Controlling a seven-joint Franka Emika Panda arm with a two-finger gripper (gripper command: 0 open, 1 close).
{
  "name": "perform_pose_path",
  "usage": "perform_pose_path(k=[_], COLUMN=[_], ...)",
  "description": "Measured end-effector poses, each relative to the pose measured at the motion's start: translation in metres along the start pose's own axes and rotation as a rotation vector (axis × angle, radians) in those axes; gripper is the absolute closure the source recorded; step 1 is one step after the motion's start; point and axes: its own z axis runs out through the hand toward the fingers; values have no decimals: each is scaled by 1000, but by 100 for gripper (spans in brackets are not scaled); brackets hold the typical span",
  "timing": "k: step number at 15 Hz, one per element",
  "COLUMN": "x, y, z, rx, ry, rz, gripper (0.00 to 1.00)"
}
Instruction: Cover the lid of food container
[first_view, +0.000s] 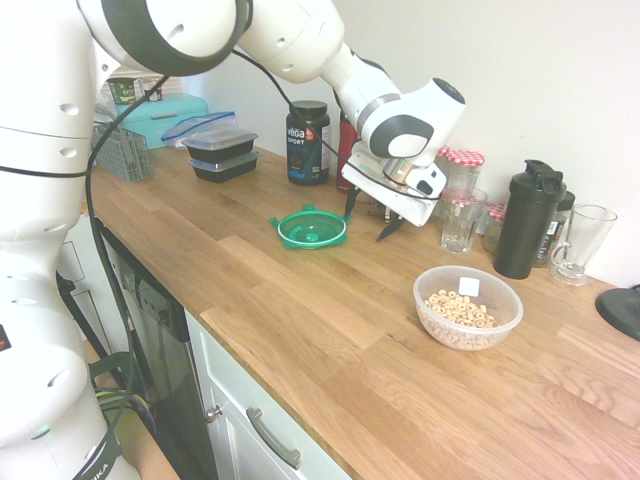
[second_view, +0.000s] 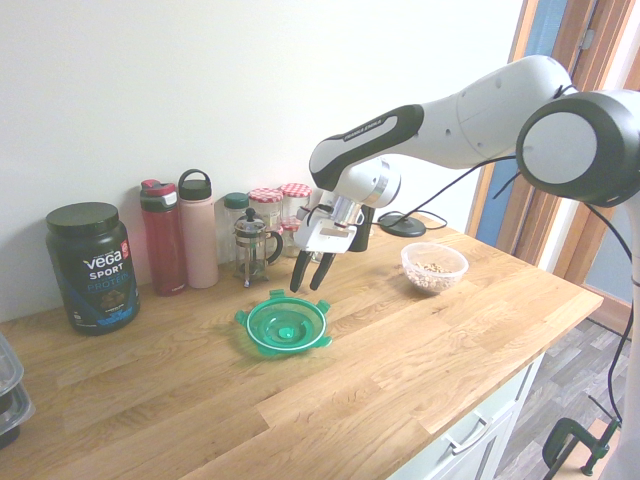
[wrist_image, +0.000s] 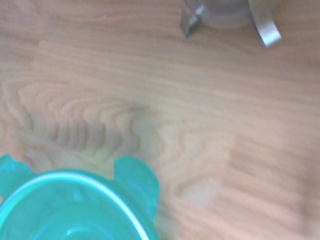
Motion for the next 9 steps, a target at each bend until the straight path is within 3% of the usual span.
perform_pose_path(k=[9], x=[-3], y=[1], z=[13], rx=[105], ry=[-191], rz=[20], gripper=[0])
